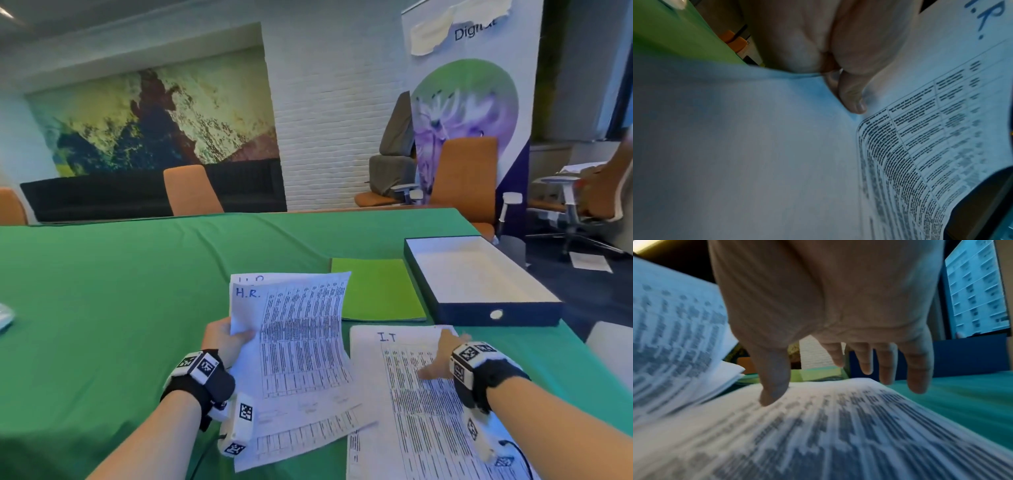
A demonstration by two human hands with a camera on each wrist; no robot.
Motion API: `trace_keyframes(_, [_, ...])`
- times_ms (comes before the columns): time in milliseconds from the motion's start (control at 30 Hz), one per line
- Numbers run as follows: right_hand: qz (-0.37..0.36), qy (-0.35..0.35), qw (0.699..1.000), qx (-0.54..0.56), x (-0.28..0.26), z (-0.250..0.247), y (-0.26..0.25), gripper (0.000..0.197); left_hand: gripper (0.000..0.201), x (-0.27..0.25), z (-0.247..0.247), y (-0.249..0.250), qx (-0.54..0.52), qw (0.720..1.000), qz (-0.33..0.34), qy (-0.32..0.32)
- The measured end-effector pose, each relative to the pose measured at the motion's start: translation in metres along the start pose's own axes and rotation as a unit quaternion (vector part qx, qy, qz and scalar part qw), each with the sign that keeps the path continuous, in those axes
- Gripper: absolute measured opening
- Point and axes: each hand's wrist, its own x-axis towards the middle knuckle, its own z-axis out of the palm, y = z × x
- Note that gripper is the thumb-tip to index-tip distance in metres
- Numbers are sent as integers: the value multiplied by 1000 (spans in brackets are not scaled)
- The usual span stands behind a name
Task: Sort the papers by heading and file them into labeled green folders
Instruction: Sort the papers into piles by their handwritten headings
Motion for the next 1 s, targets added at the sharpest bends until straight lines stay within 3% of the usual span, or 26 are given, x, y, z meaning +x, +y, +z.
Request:
trace_keyframes(67, [23, -7, 1000, 8, -5, 2, 12, 105, 28, -1, 0, 4, 6, 1000, 2, 3])
trace_keyframes(200, [28, 21, 999, 24, -15, -2, 20, 61, 30, -5, 2, 12, -3, 1000, 7, 4])
trace_keyframes(233, [35, 24, 998, 34, -17, -2, 21, 58, 29, -6, 2, 13, 0, 1000, 7, 4])
trace_keyframes(367, [72, 34, 996, 37, -18, 5, 29, 81, 28, -7, 0, 13, 0, 1000, 11, -3])
trace_keyframes(500, [45, -4, 997, 68, -22, 1, 38, 50, 10, -15, 2, 20, 4, 1000, 14, -17])
trace_keyframes(533, [43, -1, 996, 78, -20, 0, 38, 44, 24, -17, 3, 22, -9, 1000, 6, -20])
trace_keyframes(600, [48, 31, 993, 100, -17, -3, 35, 40, 48, -15, 5, 25, -111, 992, -34, -48])
trace_keyframes(667, [45, 73, 987, 136, -12, -6, 33, 43, 49, -11, 6, 24, -159, 984, -60, -56])
trace_keyframes(767, [10, 116, 982, 150, -5, -16, 33, 25, 54, -15, 11, 25, -121, 991, -24, -53])
trace_keyframes(833, [-15, 126, 981, 150, -4, -25, 33, 12, 46, -21, 16, 30, -77, 996, -12, -44])
trace_keyframes(1000, [-96, 198, 950, 222, -1, -55, 30, 5, 43, -17, 23, 32, -86, 994, -60, -38])
